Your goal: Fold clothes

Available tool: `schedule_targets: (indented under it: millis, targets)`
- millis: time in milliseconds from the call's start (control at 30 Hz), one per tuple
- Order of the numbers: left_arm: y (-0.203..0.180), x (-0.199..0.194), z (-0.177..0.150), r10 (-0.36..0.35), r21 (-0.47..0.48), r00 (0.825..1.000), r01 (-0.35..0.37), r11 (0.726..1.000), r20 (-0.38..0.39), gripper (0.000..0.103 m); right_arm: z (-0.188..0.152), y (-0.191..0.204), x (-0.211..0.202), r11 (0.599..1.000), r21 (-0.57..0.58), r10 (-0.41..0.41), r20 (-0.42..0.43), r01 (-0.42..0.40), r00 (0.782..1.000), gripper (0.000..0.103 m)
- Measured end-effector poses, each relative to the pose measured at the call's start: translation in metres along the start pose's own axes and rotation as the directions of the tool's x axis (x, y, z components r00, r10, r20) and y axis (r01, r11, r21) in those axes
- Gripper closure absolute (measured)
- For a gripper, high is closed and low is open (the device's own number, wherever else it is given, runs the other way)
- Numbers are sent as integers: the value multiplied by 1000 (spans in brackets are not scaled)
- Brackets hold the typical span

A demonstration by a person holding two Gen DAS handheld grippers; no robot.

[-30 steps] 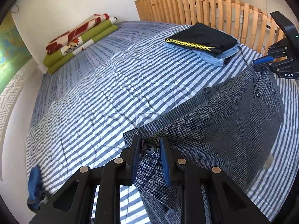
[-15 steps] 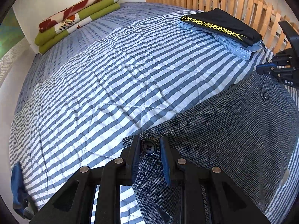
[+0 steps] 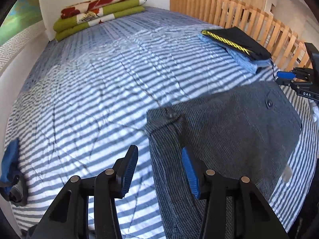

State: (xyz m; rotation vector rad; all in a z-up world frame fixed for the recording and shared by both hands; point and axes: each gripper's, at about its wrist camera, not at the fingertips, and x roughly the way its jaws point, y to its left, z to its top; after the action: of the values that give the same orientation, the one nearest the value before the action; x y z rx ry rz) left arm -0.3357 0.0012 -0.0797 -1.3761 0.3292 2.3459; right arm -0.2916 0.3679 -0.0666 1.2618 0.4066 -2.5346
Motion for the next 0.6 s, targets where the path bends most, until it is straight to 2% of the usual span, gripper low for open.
schedule_targets:
  millis: [33,100,200,233,267,300,333,400,500,567,600]
  targets:
    - [1,10,-2,11,-10,1000,-12,1000,-22,53,-5,6,-3,1000,-16,26,-8,-26,1000,77]
    - [8,26,1,0,-66,1000,-2,998,-23,52,-12,22,-1,997,-78,17,-27,-19,999,77]
    - [24,46,13,-89,-205,996,86,975,-9,46,-17,32,11,990,-134,-38,-62,30,997,75]
    - [25,51,17,-102,-225,995,98,970,-7,47,-17,29,14,991,-130,-45,-67,36,997,71]
    - [25,52,19,-118,-232,993,115,966,0,57,-17,25,17,992,-121,-48,-70,39,996,67]
    - [23,52,21,-110,-225,994,108,968,6,64,-16,18,20,993,-110,-54,-77,45,996,54]
    - [20,51,23,-86,-211,996,87,974,14,65,-15,10,26,994,-96,-62,-85,53,994,43]
    - [14,48,24,-77,-186,997,81,979,30,69,-12,-9,38,996,-41,-85,-106,81,991,42]
    - [13,45,26,-58,-168,998,61,984,22,74,-15,-35,58,996,86,9,-168,6,986,41]
    - [12,41,27,-41,-153,999,45,987,29,76,-20,-41,63,987,156,67,-166,-41,984,42]
    - [10,39,28,-33,-143,999,37,989,31,77,-23,-42,63,981,180,100,-154,-71,983,54]
